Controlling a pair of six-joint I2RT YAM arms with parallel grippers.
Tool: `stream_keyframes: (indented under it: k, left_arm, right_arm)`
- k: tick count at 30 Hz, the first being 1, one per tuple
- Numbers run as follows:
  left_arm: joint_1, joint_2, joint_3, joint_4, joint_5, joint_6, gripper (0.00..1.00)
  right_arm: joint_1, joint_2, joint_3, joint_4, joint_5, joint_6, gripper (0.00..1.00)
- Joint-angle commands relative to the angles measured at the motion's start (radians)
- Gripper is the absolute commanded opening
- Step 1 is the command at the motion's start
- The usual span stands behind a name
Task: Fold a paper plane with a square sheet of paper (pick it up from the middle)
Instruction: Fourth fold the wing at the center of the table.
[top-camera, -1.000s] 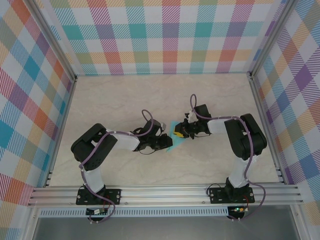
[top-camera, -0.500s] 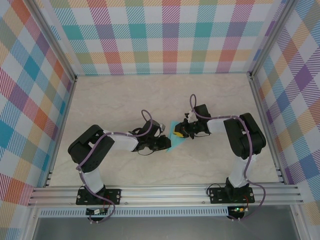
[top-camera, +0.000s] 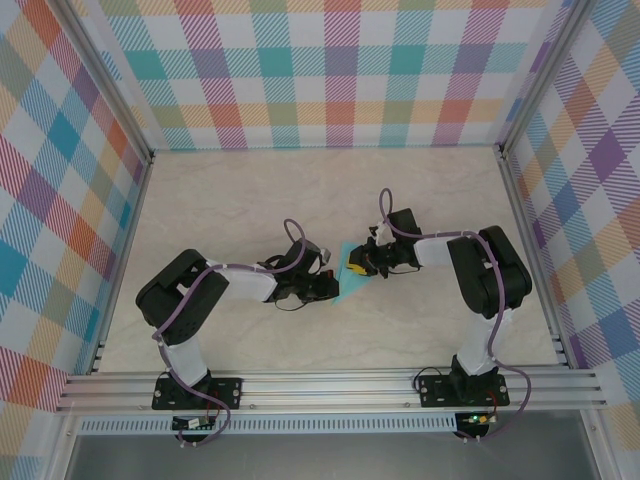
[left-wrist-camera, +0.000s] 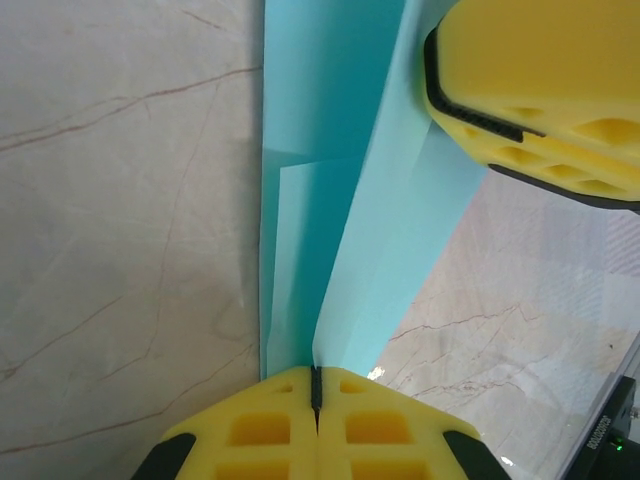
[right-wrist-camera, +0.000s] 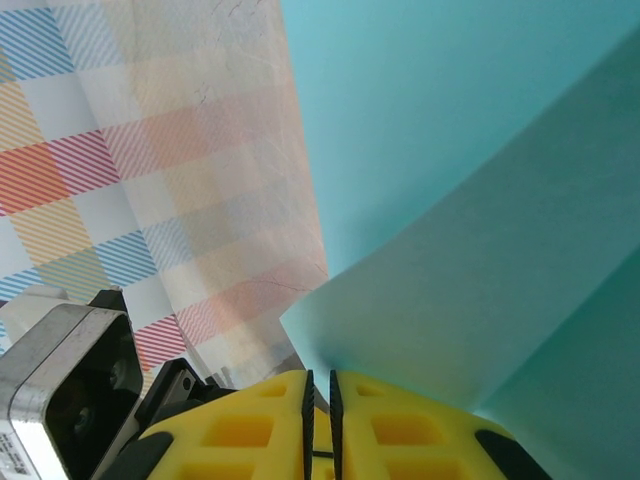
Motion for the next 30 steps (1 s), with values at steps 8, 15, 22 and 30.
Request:
stream_keyframes:
  k: [8, 15, 22, 30]
  left_arm:
    - [0.050, 0.032, -0.039, 0.090, 0.110, -0.064, 0.00]
    - [0.094, 0.063, -0.075, 0.227, 0.197, -0.137, 0.00]
    - [0.100, 0.079, -0.076, 0.241, 0.213, -0.148, 0.00]
    - [0.109, 0.066, -0.099, 0.253, 0.198, -0.165, 0.00]
  right_arm:
    - [0.005, -0.073, 0.015, -0.028, 0.020, -0.031, 0.18]
    - [0.008, -0.044, 0.018, -0.006, -0.025, -0.024, 0.19]
    - [0.021, -0.014, 0.037, 0.008, -0.045, -0.016, 0.20]
    - [0.025, 0.034, 0.068, 0.015, -0.049, -0.014, 0.19]
